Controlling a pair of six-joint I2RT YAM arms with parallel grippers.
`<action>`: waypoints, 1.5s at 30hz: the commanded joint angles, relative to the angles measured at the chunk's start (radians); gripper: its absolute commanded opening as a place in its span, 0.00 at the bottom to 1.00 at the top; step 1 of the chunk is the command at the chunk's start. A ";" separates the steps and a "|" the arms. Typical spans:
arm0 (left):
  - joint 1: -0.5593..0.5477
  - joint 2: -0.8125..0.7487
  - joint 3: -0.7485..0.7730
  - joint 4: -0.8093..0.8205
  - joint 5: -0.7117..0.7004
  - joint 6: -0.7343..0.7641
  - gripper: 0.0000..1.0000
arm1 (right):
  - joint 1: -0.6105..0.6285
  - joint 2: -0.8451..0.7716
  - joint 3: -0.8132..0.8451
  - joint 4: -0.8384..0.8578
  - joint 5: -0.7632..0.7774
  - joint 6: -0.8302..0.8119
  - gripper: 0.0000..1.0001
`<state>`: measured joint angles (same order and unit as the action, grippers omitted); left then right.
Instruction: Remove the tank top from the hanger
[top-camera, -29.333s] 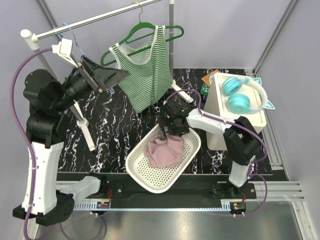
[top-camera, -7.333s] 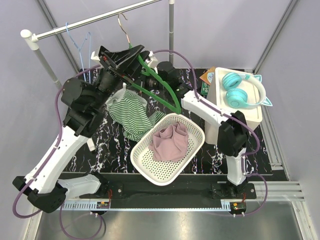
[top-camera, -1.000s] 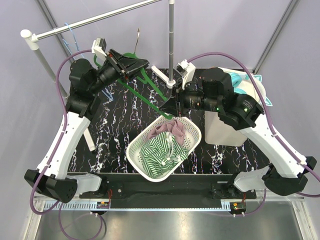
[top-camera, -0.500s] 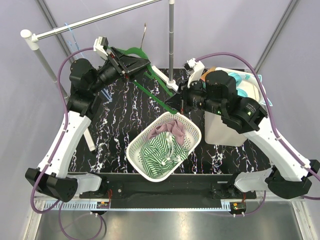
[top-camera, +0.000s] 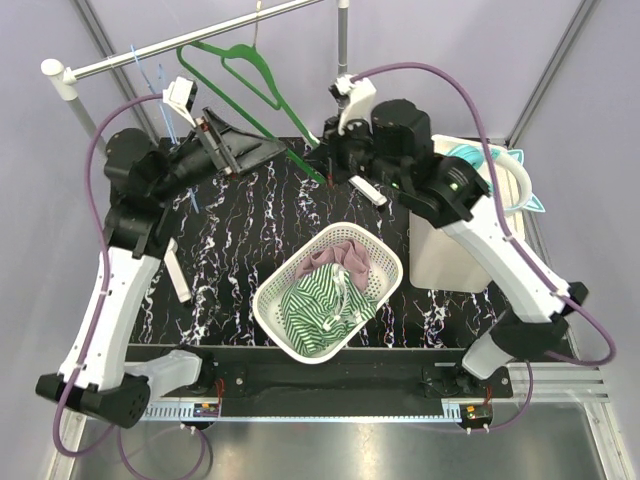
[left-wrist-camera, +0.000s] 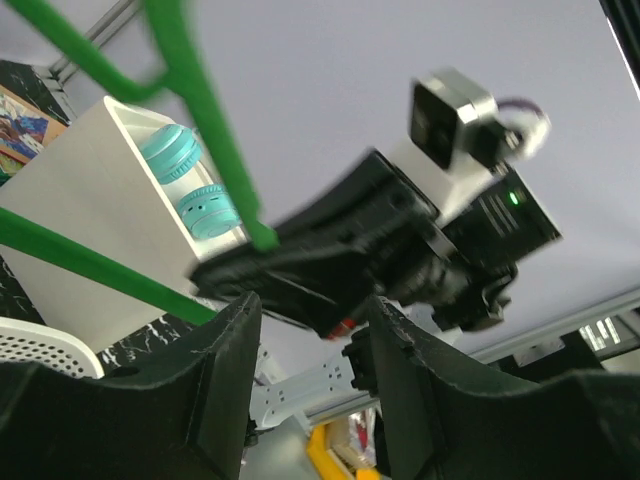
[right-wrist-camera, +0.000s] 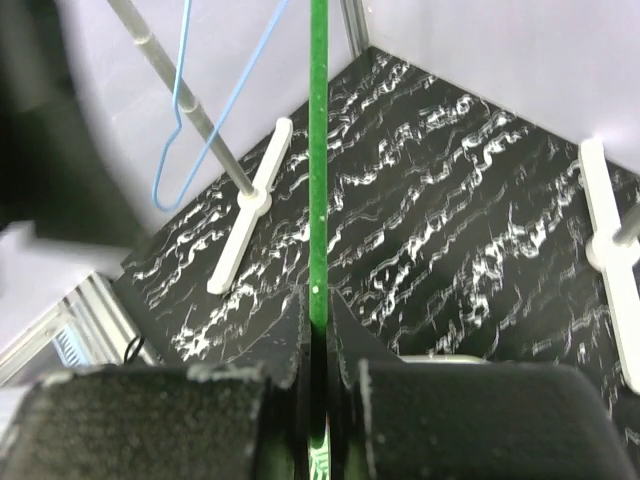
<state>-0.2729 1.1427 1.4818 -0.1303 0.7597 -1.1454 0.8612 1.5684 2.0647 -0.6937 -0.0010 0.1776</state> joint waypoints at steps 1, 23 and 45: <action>0.021 -0.083 0.070 -0.093 0.063 0.147 0.50 | -0.007 0.102 0.150 0.059 -0.039 -0.059 0.00; 0.054 -0.187 0.120 -0.555 0.017 0.585 0.55 | -0.149 0.502 0.508 0.020 -0.277 0.056 0.00; 0.054 -0.167 0.081 -0.700 -0.062 0.610 0.57 | -0.162 0.438 0.357 -0.049 -0.281 0.128 0.37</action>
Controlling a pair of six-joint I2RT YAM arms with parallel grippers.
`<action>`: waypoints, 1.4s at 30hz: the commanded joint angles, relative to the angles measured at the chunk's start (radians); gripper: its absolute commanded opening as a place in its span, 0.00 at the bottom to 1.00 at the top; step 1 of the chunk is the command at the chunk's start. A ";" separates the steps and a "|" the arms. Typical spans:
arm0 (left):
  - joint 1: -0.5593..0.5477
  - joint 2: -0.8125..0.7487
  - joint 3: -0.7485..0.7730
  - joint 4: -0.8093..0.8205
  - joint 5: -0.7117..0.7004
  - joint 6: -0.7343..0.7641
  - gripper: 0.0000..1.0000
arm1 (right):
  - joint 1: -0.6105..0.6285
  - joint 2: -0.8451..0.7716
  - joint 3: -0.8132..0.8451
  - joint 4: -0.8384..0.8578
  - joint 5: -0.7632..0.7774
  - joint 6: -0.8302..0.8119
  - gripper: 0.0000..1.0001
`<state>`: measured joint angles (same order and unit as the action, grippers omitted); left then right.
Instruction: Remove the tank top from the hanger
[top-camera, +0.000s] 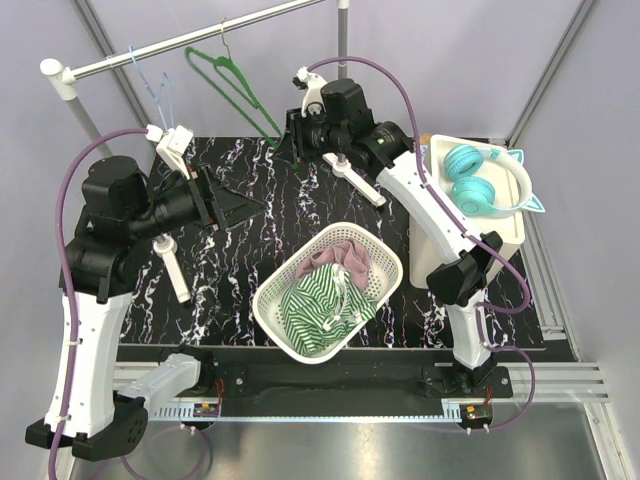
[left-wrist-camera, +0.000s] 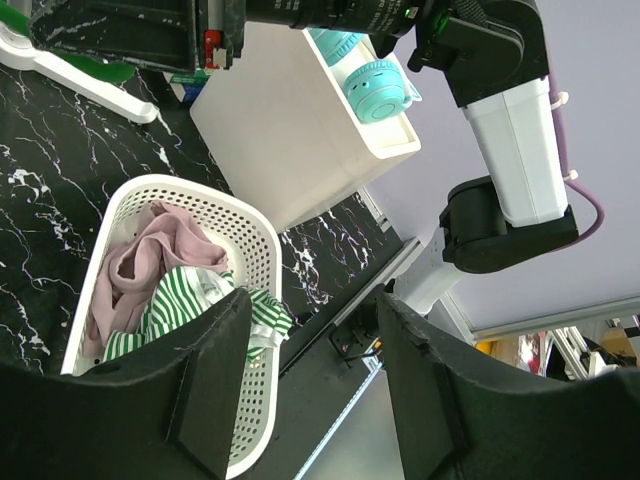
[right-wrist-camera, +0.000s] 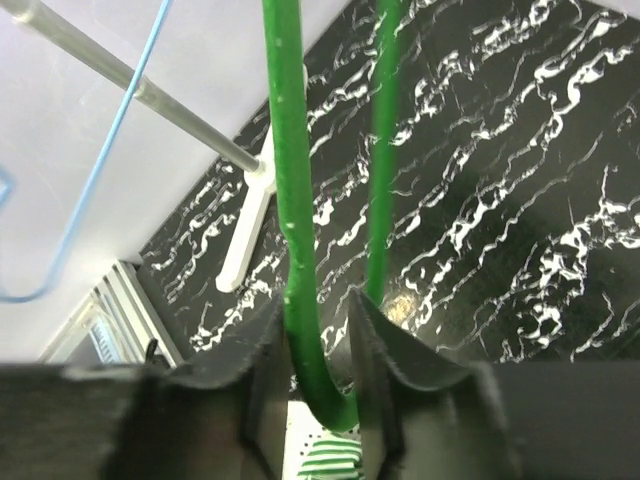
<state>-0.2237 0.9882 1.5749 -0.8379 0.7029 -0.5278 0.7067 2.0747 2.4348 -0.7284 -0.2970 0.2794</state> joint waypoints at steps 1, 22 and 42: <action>0.003 -0.020 -0.016 0.008 -0.006 -0.012 0.57 | -0.007 -0.071 -0.017 -0.026 0.019 0.029 0.41; 0.004 -0.194 -0.251 0.011 -0.010 -0.118 0.59 | 0.002 -0.575 -0.707 0.020 0.046 0.268 1.00; 0.004 -0.316 -0.389 0.316 -0.022 -0.316 0.62 | 0.109 -0.605 -0.654 0.083 0.097 0.293 1.00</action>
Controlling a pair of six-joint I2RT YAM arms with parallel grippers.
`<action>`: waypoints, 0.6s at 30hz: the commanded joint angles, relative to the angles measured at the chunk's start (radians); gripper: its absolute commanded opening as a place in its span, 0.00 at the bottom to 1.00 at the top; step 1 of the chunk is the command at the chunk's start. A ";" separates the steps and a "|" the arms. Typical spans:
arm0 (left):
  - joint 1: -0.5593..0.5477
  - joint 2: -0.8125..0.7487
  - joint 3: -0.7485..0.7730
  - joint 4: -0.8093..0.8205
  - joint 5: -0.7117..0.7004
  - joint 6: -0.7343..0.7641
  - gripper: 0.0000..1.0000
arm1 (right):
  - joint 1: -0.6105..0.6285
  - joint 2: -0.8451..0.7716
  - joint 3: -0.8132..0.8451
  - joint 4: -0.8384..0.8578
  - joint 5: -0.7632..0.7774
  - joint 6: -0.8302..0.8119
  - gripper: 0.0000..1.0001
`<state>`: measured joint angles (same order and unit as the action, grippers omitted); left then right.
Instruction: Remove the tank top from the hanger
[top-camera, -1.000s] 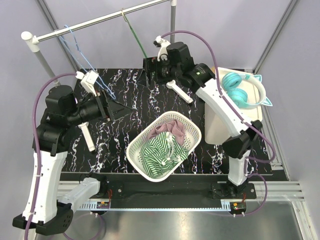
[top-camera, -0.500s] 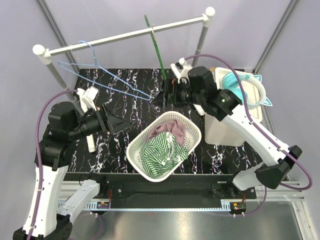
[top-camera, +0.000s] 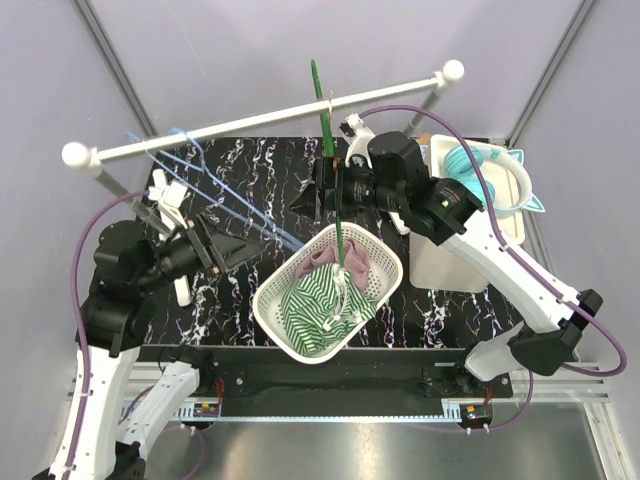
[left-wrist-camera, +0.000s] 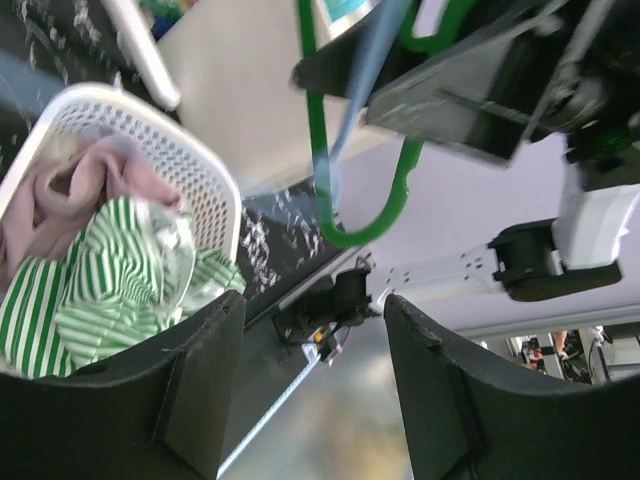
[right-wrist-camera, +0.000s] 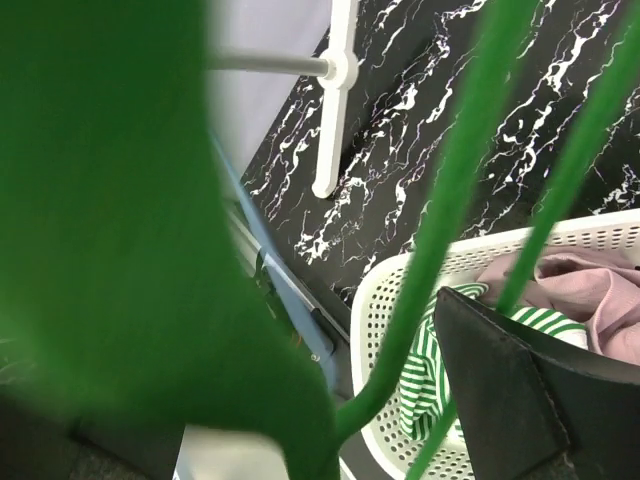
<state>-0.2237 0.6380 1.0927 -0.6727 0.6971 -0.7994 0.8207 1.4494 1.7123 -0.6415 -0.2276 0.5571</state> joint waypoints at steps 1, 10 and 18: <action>0.004 0.041 0.117 0.150 -0.021 -0.043 0.63 | -0.006 0.026 0.081 0.000 0.046 0.006 1.00; 0.004 0.118 0.153 0.165 -0.013 -0.046 0.63 | -0.029 0.152 0.225 -0.010 0.085 -0.013 1.00; 0.004 0.112 0.188 0.133 -0.041 -0.020 0.63 | -0.068 0.299 0.435 -0.041 0.155 -0.086 1.00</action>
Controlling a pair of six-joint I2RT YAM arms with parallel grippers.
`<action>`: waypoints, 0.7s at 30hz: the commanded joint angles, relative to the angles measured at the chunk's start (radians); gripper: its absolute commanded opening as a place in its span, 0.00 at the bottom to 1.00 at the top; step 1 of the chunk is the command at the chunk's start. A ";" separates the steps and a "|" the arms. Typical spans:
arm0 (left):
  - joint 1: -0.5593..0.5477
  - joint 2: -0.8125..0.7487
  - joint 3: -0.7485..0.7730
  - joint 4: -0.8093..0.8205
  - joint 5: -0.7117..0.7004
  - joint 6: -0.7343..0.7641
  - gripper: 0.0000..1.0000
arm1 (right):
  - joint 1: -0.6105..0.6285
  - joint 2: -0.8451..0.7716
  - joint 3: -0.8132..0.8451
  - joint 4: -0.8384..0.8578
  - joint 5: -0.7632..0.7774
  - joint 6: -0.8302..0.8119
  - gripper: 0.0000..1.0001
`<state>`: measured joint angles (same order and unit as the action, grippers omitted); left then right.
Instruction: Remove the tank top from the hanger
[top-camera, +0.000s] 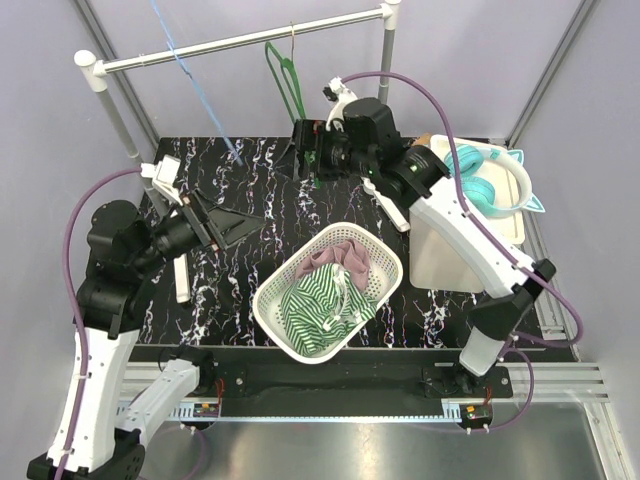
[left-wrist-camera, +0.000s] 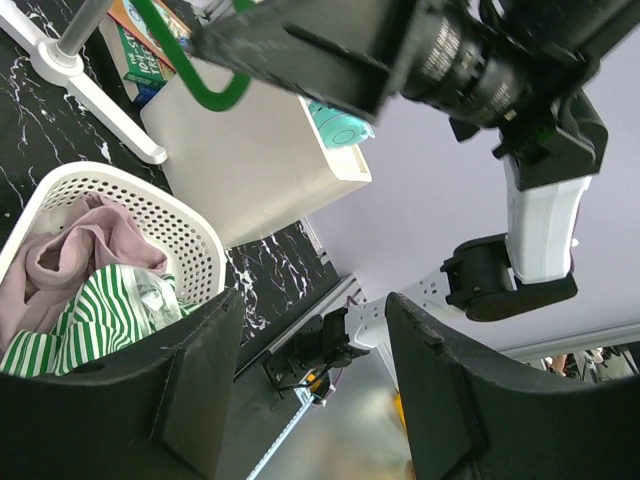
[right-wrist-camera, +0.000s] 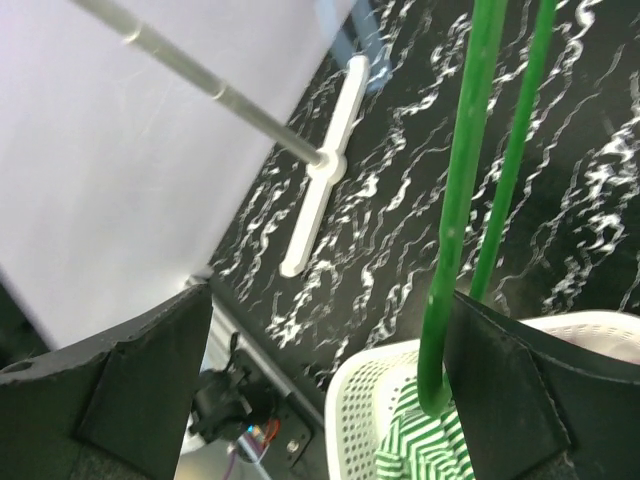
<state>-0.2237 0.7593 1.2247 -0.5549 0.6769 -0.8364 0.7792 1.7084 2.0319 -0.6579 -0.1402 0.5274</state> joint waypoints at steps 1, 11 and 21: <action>0.004 -0.009 0.064 0.009 -0.022 0.020 0.63 | -0.027 0.063 0.170 -0.040 0.086 -0.069 1.00; 0.004 -0.054 0.033 0.006 0.007 0.010 0.64 | -0.037 0.094 0.378 -0.281 0.455 -0.133 1.00; 0.004 -0.121 -0.057 0.023 0.041 -0.012 0.66 | -0.037 -0.335 -0.159 -0.199 0.231 -0.069 1.00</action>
<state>-0.2237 0.6655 1.2060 -0.5766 0.6827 -0.8375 0.7460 1.5902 2.0922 -0.9142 0.2104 0.4183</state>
